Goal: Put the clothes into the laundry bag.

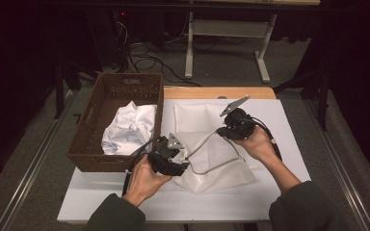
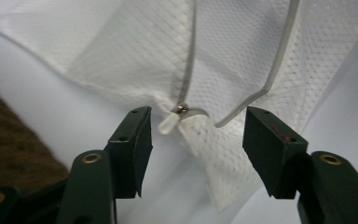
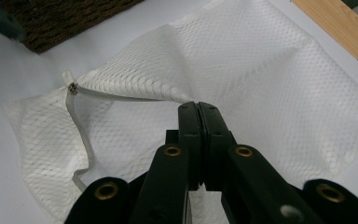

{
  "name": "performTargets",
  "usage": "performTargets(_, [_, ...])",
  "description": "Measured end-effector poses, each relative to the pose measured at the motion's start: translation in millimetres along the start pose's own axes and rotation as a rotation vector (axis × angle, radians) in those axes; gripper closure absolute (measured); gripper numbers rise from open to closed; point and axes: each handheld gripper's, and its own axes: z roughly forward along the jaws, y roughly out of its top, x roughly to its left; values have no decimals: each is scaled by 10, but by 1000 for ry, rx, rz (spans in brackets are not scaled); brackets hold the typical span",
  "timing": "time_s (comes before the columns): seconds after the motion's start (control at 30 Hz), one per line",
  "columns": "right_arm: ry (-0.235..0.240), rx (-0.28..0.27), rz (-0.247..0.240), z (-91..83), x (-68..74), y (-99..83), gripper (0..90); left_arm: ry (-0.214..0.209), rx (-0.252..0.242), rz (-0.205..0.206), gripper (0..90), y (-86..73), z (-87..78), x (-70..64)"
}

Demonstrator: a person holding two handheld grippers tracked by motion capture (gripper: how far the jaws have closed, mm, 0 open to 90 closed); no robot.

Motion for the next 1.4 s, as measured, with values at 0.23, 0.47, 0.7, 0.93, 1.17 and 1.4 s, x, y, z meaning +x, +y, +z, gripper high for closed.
performTargets(0.23, [-7, 4, -12, 15, 18, 9, 900, 50, -2, -76, 383, 31, -298, 323])
performTargets(0.47, [-7, 7, -15, 26, 29, 12, 900, 101, 8, -167, 346, -24, -447, 665])
performTargets(0.7, [-9, 10, -10, 31, 8, 0, 900, 171, 25, -229, 313, -50, -586, 968])
performTargets(0.93, [-10, 26, -20, 63, 8, 11, 900, 223, 70, -286, 210, -55, -580, 1209])
performTargets(1.17, [-11, 31, -14, 78, 6, 5, 899, 198, 118, -298, 166, -23, -417, 1327])
performTargets(1.4, [-21, 36, -12, 77, 6, 1, 899, 192, 189, -309, 157, 22, -149, 1435])
